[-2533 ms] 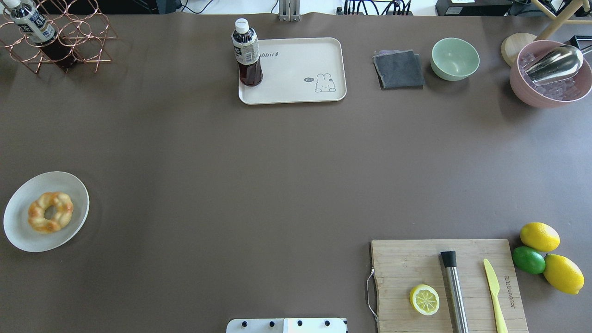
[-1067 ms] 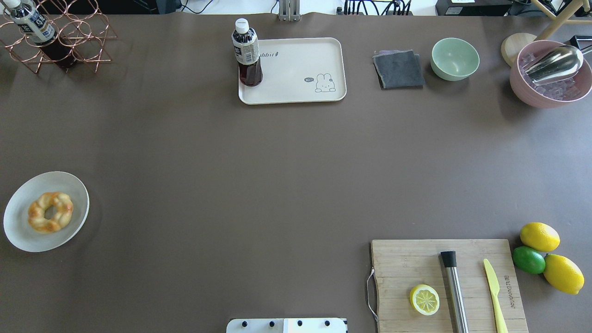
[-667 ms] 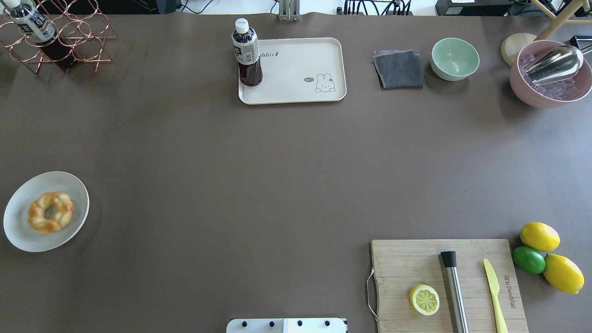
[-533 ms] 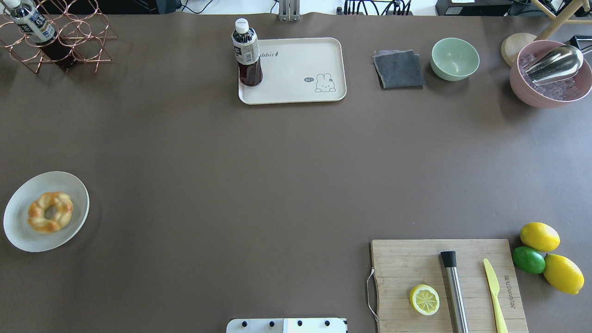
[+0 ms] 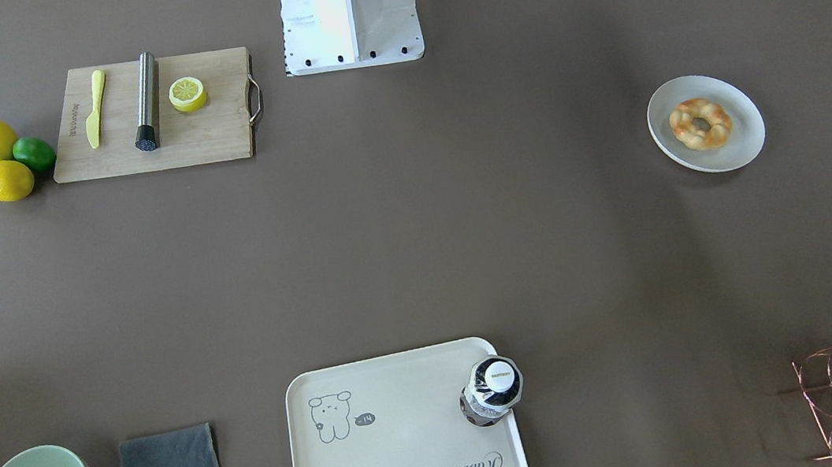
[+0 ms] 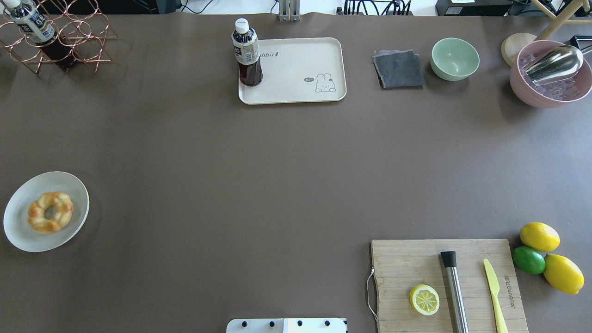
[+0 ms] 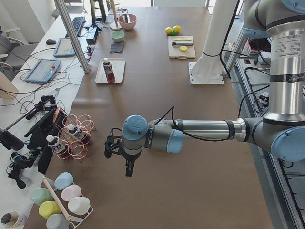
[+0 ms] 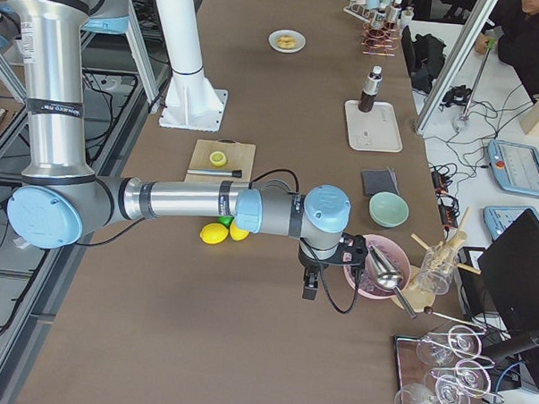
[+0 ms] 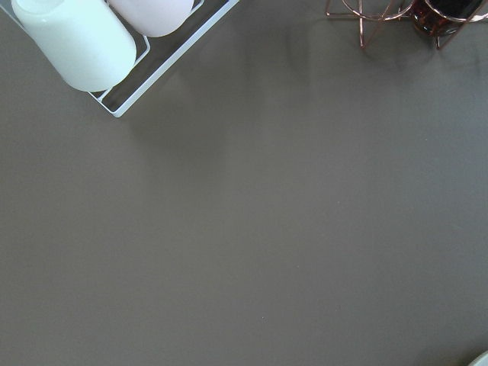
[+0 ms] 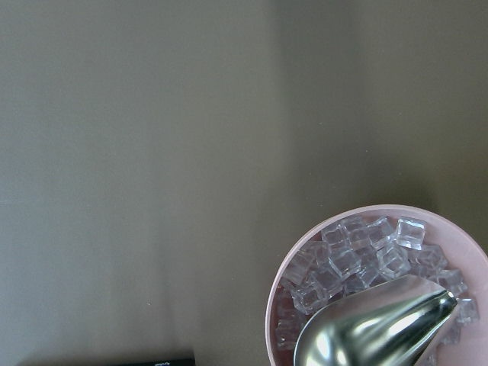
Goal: Place donut on tray
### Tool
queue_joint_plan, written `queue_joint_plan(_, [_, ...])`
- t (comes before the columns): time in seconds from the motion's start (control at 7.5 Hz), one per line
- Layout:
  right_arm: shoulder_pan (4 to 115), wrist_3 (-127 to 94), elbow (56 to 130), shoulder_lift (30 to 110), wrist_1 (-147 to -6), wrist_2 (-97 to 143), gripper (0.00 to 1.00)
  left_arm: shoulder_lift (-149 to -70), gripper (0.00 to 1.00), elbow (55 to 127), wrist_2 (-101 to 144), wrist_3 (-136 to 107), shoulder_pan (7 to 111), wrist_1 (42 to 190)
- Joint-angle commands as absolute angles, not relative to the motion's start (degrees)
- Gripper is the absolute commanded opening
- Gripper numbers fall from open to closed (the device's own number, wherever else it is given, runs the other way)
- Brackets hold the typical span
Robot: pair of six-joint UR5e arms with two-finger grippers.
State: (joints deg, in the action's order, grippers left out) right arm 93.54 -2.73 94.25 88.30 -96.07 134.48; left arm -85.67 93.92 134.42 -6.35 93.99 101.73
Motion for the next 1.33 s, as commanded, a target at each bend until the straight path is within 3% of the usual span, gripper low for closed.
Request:
queue_joint_plan(0.0, [93.6,-2.7,94.5,88.2,-96.1,134.5,1.00,-85.5,0.98,95.6,133.9,-6.6,94.0,102.2])
queue_joint_plan(0.8, [93.6,-2.8,94.7,88.2,-95.9,134.7,1.00,-84.5,0.98,102.0,138.1,-16.7,86.4,103.9])
queue_joint_plan(1.2, [93.6,-2.8,94.7,88.2,-95.9,134.8,1.00,-79.6,0.98,100.5,135.8,-33.9,76.2,122.2])
